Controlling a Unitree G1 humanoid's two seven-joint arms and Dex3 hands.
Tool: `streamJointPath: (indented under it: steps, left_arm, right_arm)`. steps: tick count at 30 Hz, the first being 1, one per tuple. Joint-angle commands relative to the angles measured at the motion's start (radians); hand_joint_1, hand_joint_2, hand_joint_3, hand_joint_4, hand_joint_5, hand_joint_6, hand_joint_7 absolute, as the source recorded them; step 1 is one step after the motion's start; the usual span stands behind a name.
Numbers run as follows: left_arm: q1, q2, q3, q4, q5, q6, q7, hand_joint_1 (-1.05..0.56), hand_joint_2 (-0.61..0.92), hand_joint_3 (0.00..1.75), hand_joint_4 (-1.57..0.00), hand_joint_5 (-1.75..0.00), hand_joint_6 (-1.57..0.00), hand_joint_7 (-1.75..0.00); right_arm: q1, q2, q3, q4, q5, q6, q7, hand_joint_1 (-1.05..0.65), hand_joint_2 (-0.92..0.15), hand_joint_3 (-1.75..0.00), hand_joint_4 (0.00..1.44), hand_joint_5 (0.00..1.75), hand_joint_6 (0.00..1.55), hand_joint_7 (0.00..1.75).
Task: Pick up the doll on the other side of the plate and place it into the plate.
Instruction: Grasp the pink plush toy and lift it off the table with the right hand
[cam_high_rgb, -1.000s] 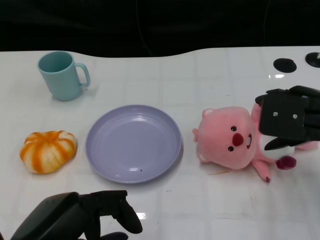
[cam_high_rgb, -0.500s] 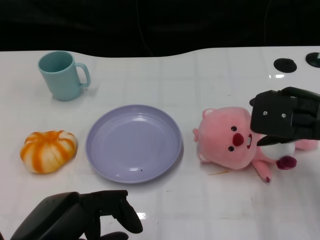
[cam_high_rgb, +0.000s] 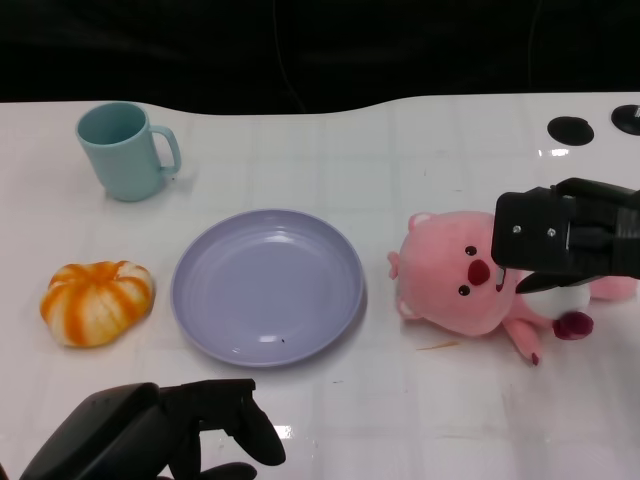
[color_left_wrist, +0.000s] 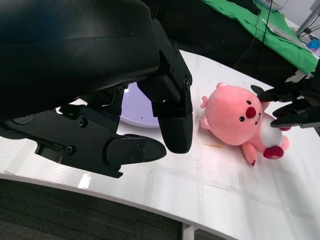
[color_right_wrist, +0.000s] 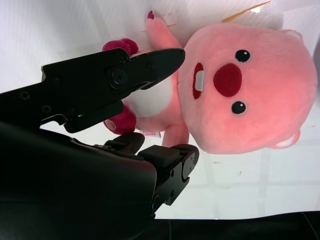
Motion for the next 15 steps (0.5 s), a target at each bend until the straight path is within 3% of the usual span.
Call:
streamJointPath:
  steps: [1,15]
  left_arm:
    - [-0.003,0.006,0.002,-0.012,-0.005,0.011,-0.017,-0.23,0.92,0.39,-0.57,-1.75,-0.7,-0.94]
    - [0.002,0.004,-0.001,-0.026,-0.007,0.021,-0.016,-0.23,0.92,0.4,-0.58,-1.75,-0.7,-0.95]
  right_arm:
    - [-0.035,-0.014,0.016,0.024,-0.011,0.002,0.043,-0.73,-0.92,-0.05,0.26,0.3,0.4,0.02]
    - [-0.09,0.021,0.088,0.126,-0.056,-0.028,0.062,-0.85,-0.92,-0.09,0.22,0.23,0.38,0.0]
